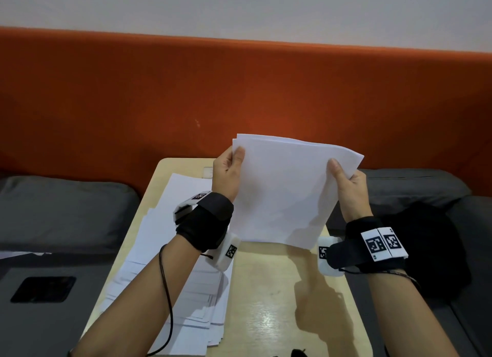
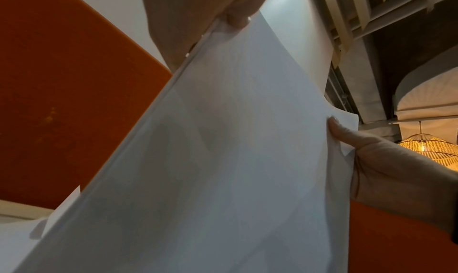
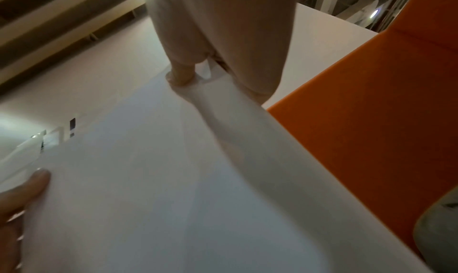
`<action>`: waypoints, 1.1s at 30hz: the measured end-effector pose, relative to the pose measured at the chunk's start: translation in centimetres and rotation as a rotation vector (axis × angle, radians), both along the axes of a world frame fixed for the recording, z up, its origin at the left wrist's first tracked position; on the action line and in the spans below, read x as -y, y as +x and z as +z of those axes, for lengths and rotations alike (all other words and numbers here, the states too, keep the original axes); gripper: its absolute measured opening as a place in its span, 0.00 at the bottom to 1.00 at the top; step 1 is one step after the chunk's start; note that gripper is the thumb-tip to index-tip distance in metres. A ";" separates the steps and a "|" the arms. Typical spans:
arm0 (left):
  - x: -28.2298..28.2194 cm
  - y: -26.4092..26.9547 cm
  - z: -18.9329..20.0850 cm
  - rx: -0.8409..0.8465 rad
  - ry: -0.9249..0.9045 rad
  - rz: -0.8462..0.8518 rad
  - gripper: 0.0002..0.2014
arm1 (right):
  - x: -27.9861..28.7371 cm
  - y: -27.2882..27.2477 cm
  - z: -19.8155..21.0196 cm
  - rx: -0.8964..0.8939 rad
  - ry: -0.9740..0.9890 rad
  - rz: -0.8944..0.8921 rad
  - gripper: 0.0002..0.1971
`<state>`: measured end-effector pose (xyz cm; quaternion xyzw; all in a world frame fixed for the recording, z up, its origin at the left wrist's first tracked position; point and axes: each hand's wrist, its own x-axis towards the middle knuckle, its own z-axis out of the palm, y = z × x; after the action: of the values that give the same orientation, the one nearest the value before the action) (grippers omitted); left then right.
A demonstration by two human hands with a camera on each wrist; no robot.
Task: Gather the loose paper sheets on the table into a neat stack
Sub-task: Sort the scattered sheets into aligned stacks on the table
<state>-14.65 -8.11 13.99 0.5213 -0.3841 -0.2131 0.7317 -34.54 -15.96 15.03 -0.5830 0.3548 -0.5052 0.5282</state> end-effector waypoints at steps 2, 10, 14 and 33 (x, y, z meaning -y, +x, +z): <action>0.1 0.1 0.5 0.012 -0.007 -0.032 0.08 | 0.1 -0.1 0.2 -0.014 0.001 0.007 0.10; 0.2 0.0 1.2 -0.006 -0.040 -0.033 0.11 | -0.2 -0.1 1.2 0.015 -0.070 0.025 0.07; 0.4 0.1 1.6 -0.023 -0.093 -0.059 0.10 | -0.1 0.0 2.2 0.063 -0.103 0.015 0.07; 2.2 0.0 -1.5 0.048 0.132 -0.082 0.08 | 1.1 0.2 -1.1 -0.127 0.025 -0.056 0.09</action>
<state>-14.67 -10.29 12.45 0.5570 -0.4076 -0.2554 0.6771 -34.32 -17.09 13.88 -0.5969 0.4101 -0.4773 0.4976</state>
